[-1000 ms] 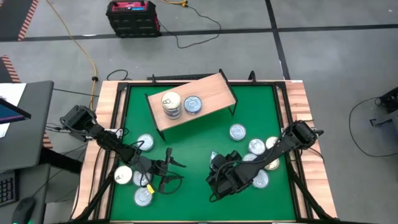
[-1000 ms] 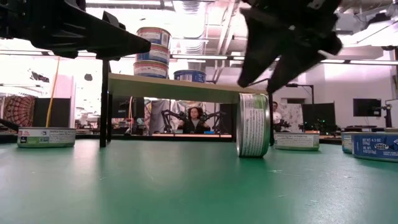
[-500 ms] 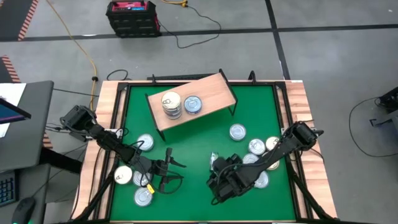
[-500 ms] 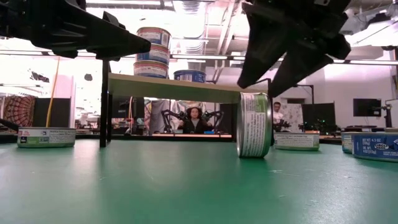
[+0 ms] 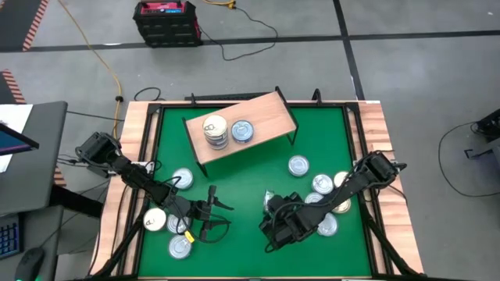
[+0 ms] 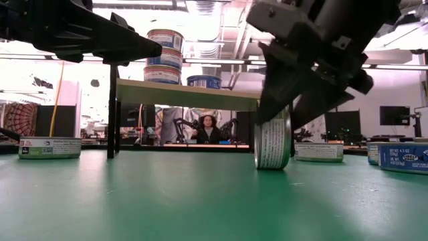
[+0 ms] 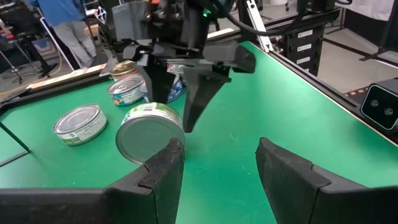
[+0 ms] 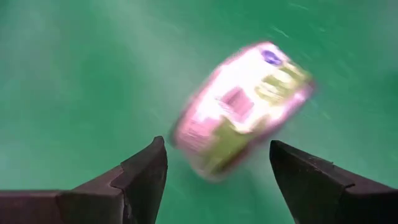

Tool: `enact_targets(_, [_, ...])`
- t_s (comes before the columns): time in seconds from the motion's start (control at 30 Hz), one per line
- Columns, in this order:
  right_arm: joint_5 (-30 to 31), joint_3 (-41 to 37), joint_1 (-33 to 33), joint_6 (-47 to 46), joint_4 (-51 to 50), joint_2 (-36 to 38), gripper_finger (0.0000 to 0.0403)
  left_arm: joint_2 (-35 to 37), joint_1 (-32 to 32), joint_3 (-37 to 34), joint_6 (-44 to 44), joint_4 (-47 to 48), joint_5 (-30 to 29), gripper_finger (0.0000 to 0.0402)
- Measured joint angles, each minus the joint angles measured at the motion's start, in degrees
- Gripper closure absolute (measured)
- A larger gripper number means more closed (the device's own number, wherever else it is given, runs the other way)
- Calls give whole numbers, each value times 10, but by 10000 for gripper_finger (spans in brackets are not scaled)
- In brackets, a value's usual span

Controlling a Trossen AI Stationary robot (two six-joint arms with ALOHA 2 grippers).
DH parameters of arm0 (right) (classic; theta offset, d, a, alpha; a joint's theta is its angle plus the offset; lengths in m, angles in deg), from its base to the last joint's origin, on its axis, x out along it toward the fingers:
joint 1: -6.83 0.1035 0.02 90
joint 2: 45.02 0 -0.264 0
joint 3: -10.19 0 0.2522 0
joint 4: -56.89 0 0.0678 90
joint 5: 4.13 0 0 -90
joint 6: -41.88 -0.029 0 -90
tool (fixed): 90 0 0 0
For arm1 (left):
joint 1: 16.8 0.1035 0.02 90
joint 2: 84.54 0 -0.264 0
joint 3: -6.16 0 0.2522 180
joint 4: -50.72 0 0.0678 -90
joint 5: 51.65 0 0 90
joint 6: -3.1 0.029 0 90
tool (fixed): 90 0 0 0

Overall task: Stack canned seafood by type on shelf
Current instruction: Put the green white tuna can on the shelf

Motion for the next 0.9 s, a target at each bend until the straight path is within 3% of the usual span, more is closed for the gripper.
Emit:
enact_targets(0.17, [13, 0, -1, 48, 29, 0, 96, 0, 0, 0, -2, 1, 0, 212])
enact_targets(0.63, [26, 0, -18, 56, 17, 0, 96, 0, 0, 0, -20, 10, 22, 212])
enact_targets(0.9, [3, 0, -15, 65, -145, 16, 96, -22, 22, 0, -47, 2, 44, 212])
